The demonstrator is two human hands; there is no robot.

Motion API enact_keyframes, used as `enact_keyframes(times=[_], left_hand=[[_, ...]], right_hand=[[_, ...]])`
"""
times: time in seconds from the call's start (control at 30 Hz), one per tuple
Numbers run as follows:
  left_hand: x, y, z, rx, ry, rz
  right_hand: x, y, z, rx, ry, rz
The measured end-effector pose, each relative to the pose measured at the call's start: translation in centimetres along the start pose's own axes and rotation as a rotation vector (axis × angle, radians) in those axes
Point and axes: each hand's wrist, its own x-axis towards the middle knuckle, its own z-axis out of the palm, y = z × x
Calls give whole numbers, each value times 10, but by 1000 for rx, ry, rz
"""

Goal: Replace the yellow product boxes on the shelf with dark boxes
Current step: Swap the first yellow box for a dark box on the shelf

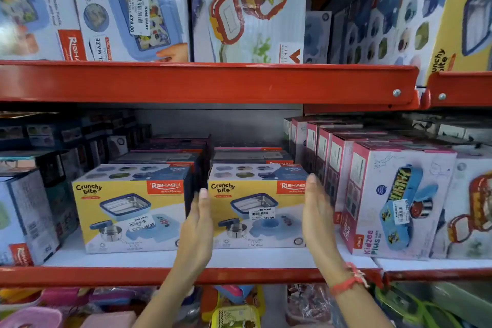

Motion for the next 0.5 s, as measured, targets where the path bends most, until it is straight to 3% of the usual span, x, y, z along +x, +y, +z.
enact_keyframes(times=[0.1,0.23,0.4,0.5], left_hand=[[11,3,-3,-149,-131,-265],[14,14,-11,-309,-137,-330],[15,20,-34,-420,-120,-287],[14,26,-36,-344,-157,-213]], right_hand=[[14,-2,-12,225,-166,283],[20,1,-22,308,-247,391],[28,-4,-40,563,-101,303],[31,-7,-43,578,-144,207]])
